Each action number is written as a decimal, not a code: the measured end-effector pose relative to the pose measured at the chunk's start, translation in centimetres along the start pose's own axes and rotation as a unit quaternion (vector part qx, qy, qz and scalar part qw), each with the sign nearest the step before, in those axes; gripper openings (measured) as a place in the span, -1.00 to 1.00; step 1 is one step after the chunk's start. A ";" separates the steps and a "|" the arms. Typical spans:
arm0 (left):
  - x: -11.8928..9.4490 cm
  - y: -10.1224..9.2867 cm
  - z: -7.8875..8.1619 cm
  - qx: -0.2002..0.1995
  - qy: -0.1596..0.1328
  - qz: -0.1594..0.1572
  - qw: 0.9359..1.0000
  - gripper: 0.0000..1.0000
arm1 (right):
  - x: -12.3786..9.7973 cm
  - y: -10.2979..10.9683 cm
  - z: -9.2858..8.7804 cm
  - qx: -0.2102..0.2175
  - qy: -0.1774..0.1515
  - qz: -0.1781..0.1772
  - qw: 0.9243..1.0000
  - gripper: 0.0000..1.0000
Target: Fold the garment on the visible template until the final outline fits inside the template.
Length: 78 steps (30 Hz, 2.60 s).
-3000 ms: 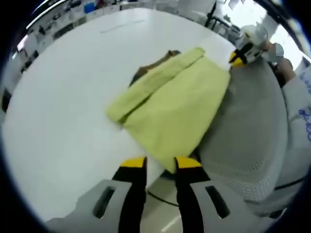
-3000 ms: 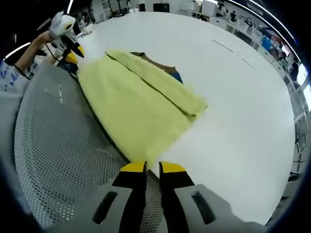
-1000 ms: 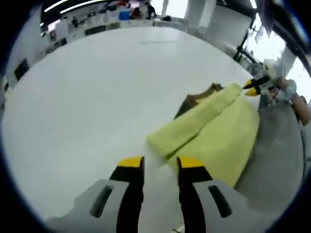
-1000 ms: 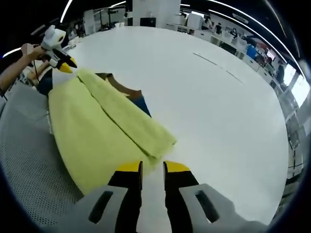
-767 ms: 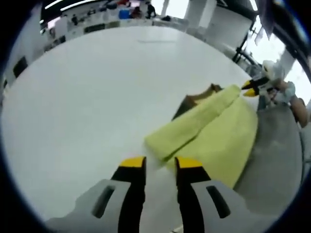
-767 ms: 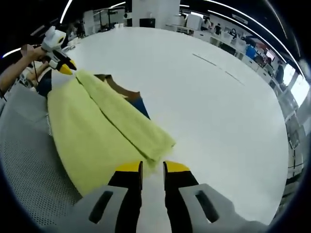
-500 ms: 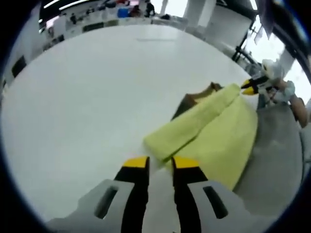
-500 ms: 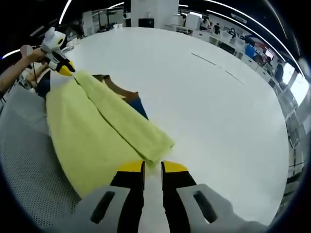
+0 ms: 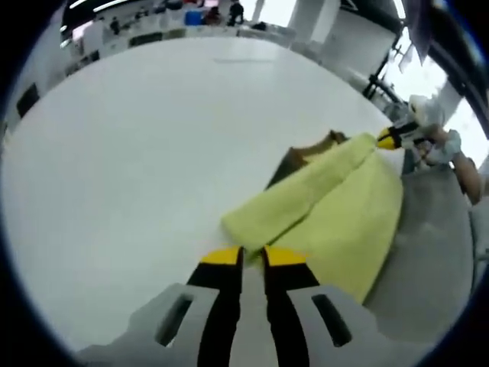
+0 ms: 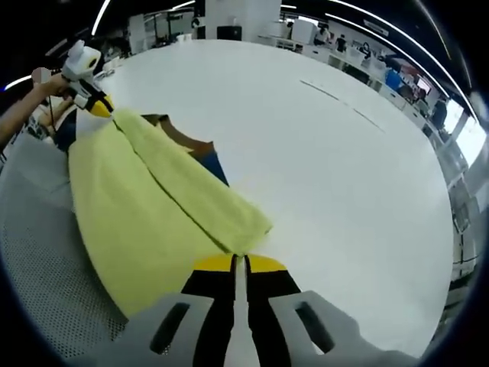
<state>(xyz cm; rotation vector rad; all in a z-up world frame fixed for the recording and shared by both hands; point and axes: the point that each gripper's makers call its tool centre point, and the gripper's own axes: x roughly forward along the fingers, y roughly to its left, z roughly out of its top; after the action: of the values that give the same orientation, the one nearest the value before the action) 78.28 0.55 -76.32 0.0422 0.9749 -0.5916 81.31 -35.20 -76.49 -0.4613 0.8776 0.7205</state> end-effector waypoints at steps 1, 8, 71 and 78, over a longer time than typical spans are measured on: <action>0.0 0.0 0.0 -0.001 -0.001 0.001 1.000 -0.95 | 0.0 0.0 0.0 0.000 -0.001 0.000 1.000 -0.93; -0.2 0.2 0.3 0.005 -0.005 0.007 1.000 -1.00 | 0.0 -0.1 0.2 -0.009 -0.003 0.000 1.000 -0.98; 0.7 2.8 4.5 -0.013 -0.062 0.042 0.997 -1.00 | 0.8 -2.7 3.5 -0.013 -0.023 -0.022 0.999 -0.96; 0.8 3.4 5.1 -0.021 -0.067 0.044 0.997 -1.00 | 1.4 -3.7 4.3 -0.011 -0.028 -0.031 0.999 -0.96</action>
<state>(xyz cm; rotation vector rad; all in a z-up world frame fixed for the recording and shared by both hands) 84.21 1.58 -74.81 0.0083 0.8496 -0.4864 86.86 -34.43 -74.97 -0.4840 0.7997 0.6834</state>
